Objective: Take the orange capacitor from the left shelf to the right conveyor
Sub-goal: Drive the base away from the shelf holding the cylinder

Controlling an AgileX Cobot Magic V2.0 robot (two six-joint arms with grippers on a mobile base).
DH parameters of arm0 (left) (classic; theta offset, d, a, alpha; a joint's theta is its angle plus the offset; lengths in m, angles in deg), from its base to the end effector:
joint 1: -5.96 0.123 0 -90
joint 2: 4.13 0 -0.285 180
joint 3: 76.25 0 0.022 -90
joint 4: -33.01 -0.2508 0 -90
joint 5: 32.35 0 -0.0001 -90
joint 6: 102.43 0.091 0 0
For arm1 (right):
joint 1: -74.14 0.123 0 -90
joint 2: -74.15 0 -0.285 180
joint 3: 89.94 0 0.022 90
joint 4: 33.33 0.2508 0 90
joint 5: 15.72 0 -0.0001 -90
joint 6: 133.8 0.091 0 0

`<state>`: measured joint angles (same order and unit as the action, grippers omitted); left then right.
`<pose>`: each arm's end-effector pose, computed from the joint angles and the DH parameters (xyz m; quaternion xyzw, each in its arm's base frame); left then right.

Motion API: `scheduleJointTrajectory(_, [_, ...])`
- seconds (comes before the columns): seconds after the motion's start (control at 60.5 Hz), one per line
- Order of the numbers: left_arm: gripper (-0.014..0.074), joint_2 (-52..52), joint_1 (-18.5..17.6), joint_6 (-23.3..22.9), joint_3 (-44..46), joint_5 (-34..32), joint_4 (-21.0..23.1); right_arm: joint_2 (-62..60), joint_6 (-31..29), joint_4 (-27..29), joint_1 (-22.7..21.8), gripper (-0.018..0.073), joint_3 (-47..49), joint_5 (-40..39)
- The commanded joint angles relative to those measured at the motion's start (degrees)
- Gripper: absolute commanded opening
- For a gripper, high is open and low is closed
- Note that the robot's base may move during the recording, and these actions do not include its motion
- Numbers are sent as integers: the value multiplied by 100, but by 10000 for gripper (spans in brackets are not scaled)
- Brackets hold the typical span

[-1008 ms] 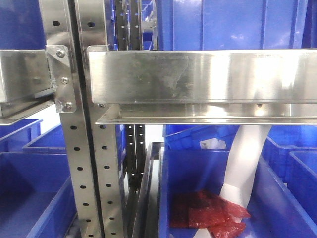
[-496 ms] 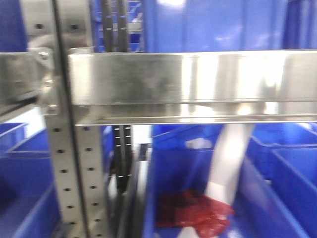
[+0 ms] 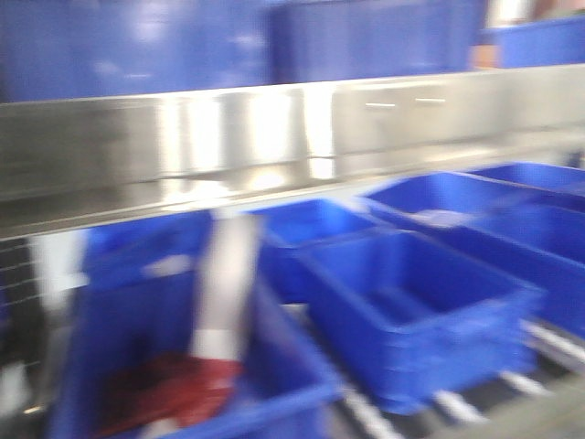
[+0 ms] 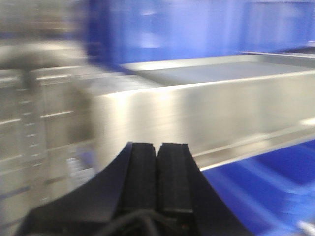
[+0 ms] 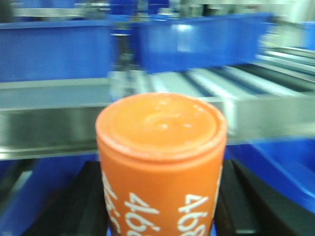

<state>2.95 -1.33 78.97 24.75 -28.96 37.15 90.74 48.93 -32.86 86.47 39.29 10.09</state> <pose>0.0564 -0.0076 0.1980 0.0295 0.7032 -0.0636 0.7076 0.0397 0.0090 0.3161 -0.0593 0.7240 0.0939 0.6808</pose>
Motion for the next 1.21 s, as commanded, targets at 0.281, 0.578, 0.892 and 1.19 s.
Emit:
scheduleJointTrajectory(0.281, [-127, -65, -26, 0, 32, -479, 10, 64, -39, -46, -4, 55, 189, -516])
scheduleJointTrajectory(0.578, [-127, -65, -26, 0, 32, -479, 10, 64, -39, -46, -4, 55, 189, -516])
scheduleJointTrajectory(0.892, [-127, -65, -26, 0, 32, -479, 10, 64, -39, -46, -4, 55, 189, -516])
scheduleJointTrajectory(1.19, [-127, -65, -26, 0, 32, -479, 10, 64, -39, -46, -4, 55, 189, -516])
